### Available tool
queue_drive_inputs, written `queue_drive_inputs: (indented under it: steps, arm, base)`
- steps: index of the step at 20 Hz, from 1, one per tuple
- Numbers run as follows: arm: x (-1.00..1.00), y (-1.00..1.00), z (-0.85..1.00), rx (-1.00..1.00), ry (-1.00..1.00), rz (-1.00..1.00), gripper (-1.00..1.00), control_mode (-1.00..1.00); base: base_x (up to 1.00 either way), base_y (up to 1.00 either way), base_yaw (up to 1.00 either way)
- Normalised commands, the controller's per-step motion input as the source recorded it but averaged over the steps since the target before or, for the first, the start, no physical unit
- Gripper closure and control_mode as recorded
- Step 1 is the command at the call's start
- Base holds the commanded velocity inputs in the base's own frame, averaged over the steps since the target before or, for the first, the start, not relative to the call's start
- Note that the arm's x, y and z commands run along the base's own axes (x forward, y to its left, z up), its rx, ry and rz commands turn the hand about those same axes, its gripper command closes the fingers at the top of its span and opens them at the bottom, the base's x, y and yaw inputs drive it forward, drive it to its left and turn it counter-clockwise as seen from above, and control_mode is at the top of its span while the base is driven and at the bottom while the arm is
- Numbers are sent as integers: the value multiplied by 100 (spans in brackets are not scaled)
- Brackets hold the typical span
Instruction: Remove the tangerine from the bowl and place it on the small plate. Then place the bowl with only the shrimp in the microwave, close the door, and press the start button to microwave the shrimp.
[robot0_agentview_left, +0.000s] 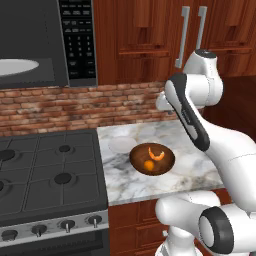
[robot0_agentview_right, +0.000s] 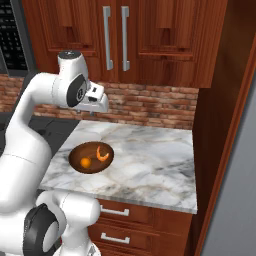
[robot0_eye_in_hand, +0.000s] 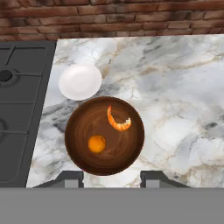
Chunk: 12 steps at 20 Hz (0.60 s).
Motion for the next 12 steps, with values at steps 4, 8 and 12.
queue_drive_inputs:
  steps: [4, 8, 12]
  arm:
    - [-17, 2, -21, 0, 0, 0, -100, -100]
    - [-30, 43, -96, -12, 8, -3, -100, -100]
    - [-5, 26, -99, -3, 16, -1, -100, -100]
  base:
    - [0, 0, 0]
    - [0, 0, 0]
    - [0, 0, 0]
